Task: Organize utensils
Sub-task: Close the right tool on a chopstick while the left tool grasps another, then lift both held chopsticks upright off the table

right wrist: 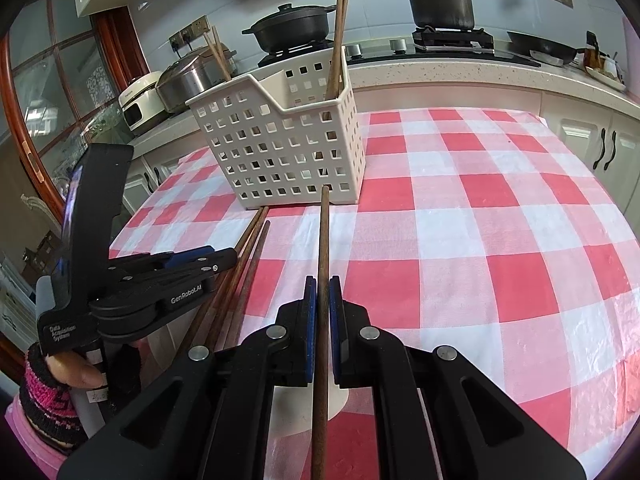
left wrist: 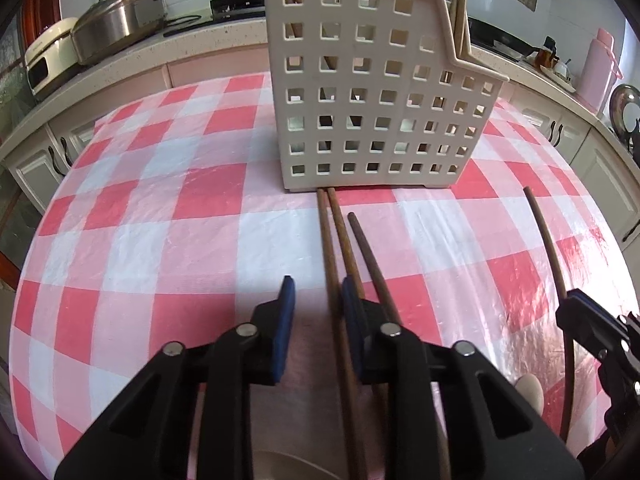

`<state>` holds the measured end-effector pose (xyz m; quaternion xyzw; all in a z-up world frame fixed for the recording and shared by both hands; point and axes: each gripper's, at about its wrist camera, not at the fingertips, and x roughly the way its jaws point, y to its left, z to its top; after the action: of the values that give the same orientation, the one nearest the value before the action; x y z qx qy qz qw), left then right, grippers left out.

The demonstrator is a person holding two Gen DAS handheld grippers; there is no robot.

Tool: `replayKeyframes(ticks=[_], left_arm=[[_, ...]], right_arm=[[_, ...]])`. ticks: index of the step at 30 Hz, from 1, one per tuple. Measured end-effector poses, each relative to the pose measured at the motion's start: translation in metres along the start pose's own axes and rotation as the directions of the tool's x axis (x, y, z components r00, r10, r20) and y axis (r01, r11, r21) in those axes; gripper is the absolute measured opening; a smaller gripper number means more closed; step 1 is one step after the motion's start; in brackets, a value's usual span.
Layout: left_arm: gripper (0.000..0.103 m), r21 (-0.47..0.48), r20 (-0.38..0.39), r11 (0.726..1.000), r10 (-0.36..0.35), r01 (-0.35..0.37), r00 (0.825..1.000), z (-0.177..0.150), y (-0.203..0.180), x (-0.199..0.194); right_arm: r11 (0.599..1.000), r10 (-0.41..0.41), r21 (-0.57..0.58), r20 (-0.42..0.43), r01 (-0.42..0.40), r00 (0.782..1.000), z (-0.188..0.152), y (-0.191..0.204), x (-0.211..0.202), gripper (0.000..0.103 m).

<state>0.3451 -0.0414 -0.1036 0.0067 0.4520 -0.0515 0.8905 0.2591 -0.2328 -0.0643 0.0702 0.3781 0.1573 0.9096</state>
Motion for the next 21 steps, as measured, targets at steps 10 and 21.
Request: replayKeyframes(ticks=[10,21], left_arm=[[0.007,0.014,-0.022,1.000,-0.023,0.024,0.999,0.009,-0.004,0.009],[0.006,0.014,0.034,0.997,-0.072,0.072,0.997,-0.009,0.000,-0.022]], right_arm=[[1.000,-0.003,0.004,-0.007,0.003,1.000,0.000,0.000,0.001,0.007],[1.000,-0.006,-0.010,0.011,0.006,1.000,0.003,0.010,-0.006,0.007]])
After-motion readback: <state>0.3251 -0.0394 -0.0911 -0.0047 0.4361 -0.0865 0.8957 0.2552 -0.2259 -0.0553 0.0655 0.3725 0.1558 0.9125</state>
